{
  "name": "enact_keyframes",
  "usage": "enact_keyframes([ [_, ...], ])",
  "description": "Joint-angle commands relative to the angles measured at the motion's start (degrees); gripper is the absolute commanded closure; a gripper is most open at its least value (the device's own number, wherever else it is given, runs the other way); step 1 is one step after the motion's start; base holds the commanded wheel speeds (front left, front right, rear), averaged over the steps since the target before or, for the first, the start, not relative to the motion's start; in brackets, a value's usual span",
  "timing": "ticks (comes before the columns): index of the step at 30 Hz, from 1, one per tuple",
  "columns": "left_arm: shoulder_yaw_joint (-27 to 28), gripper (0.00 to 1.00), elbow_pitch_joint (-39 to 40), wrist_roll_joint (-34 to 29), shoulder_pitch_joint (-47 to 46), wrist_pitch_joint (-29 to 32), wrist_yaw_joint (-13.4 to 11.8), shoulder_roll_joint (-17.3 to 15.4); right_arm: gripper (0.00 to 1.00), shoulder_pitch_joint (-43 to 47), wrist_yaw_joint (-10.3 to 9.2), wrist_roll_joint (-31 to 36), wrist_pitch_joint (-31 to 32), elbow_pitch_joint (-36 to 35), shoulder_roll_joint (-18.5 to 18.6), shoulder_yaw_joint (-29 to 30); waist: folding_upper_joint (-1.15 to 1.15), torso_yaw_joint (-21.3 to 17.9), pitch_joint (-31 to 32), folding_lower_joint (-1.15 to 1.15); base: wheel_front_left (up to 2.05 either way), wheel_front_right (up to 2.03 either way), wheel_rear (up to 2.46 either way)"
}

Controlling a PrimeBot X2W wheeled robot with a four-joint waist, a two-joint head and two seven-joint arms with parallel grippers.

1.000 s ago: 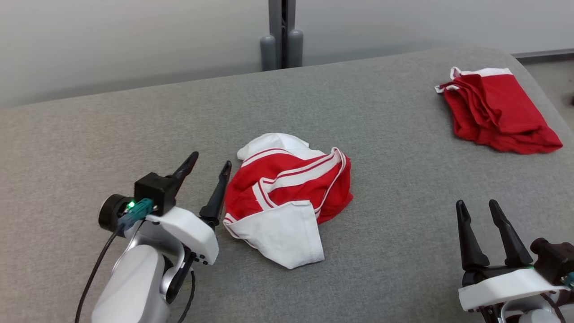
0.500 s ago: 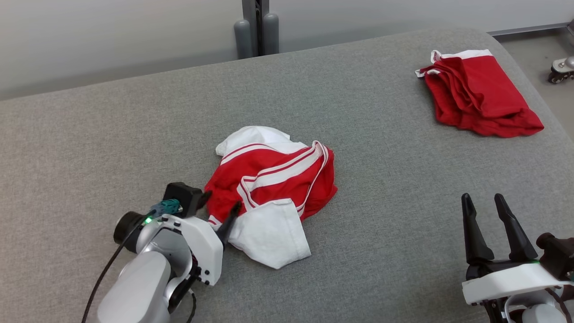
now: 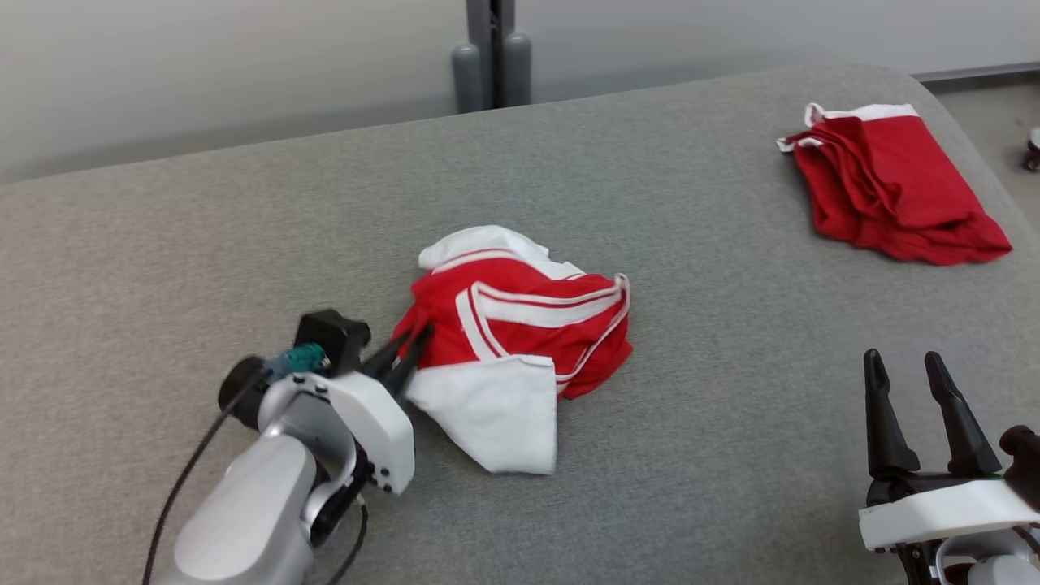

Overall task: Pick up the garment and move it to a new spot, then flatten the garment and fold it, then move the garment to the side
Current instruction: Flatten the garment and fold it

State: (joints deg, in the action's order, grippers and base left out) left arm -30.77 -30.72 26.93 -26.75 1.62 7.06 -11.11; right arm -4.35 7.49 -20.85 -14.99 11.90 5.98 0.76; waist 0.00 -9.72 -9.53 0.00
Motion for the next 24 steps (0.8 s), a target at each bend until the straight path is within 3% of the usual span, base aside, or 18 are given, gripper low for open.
enact_keyframes([
  [1,0.5,1.0,0.4,0.3,-1.3,-0.4,-0.2,-0.3,0.0,0.3,0.01,0.1,-0.3,-0.3,0.3,0.1,0.0,1.0,0.4,0.0,0.0,0.0,0.0],
  [7,4.9,1.0,3.6,1.9,-1.5,-6.0,-2.6,-1.5,0.0,0.6,0.01,0.7,-0.3,-0.5,0.9,0.5,0.0,5.4,1.7,0.0,0.0,0.0,0.0],
  [14,11.4,1.0,3.2,6.9,6.5,-12.3,-6.1,-2.5,0.0,0.9,0.01,1.1,-0.3,-0.1,1.3,0.5,0.0,9.5,3.0,0.0,0.0,0.0,0.0],
  [24,14.3,0.98,-1.4,8.9,14.9,-16.2,-6.1,-0.9,0.0,1.4,0.01,1.3,-0.3,0.5,2.1,0.0,0.0,11.4,4.2,0.0,0.0,0.0,0.0],
])
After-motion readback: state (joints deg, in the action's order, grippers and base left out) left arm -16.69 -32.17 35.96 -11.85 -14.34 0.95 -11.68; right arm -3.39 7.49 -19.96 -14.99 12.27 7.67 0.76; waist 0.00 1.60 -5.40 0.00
